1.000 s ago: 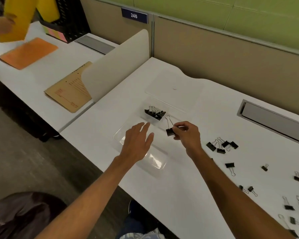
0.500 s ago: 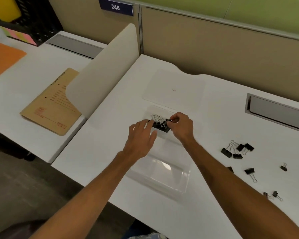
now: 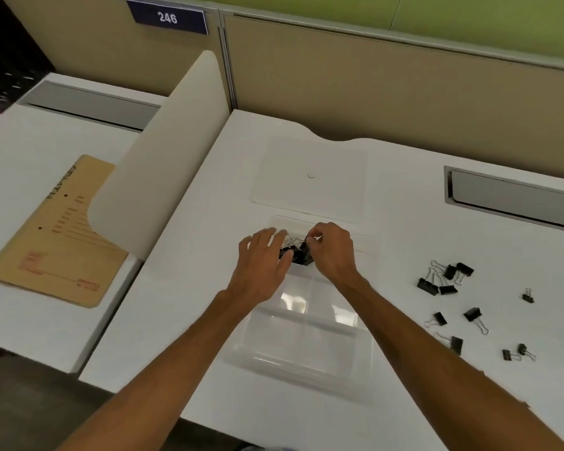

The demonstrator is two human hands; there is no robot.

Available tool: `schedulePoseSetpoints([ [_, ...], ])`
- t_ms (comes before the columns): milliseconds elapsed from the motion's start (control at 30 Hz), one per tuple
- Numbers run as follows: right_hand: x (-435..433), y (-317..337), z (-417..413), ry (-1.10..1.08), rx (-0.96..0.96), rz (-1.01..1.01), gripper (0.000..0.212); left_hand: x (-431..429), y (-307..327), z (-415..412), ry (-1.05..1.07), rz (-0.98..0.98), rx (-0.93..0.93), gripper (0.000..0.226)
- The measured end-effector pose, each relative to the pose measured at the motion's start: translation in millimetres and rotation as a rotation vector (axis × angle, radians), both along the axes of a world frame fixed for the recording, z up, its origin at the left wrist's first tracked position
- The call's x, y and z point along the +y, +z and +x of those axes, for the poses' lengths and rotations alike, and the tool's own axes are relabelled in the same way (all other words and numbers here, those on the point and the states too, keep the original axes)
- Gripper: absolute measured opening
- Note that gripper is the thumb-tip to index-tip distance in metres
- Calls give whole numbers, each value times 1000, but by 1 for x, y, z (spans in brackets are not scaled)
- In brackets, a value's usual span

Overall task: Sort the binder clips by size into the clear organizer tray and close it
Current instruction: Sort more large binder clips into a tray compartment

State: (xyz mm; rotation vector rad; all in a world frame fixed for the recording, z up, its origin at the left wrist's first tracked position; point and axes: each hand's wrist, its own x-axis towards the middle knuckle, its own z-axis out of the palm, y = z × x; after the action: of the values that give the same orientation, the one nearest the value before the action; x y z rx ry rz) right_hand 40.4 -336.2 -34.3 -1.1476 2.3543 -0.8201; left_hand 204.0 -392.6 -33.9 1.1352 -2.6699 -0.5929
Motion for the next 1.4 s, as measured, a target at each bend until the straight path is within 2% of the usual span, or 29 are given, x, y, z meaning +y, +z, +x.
schedulePoseSetpoints([
  [333, 72, 7, -27, -170, -60, -112, 15, 15, 4, -39, -130, 18, 65, 46],
  [533, 134, 9, -53, -281, -55, -137, 16, 65, 11, -75, -213, 112, 154, 49],
  [800, 223, 2, -98, -345, -61, -119, 16, 138, 10, -131, -276, 109, 191, 43],
  [1067, 298, -5, -162, -251, -72, -91, 19, 204, -1, -192, -220, 108, 131, 44],
  [1300, 333, -6, -201, -178, -95, -69, 16, 230, -14, -226, -35, 242, 103, 52],
  [1400, 336, -10, -208, -174, -111, -71, 16, 232, -19, -240, 48, 232, 43, 55],
])
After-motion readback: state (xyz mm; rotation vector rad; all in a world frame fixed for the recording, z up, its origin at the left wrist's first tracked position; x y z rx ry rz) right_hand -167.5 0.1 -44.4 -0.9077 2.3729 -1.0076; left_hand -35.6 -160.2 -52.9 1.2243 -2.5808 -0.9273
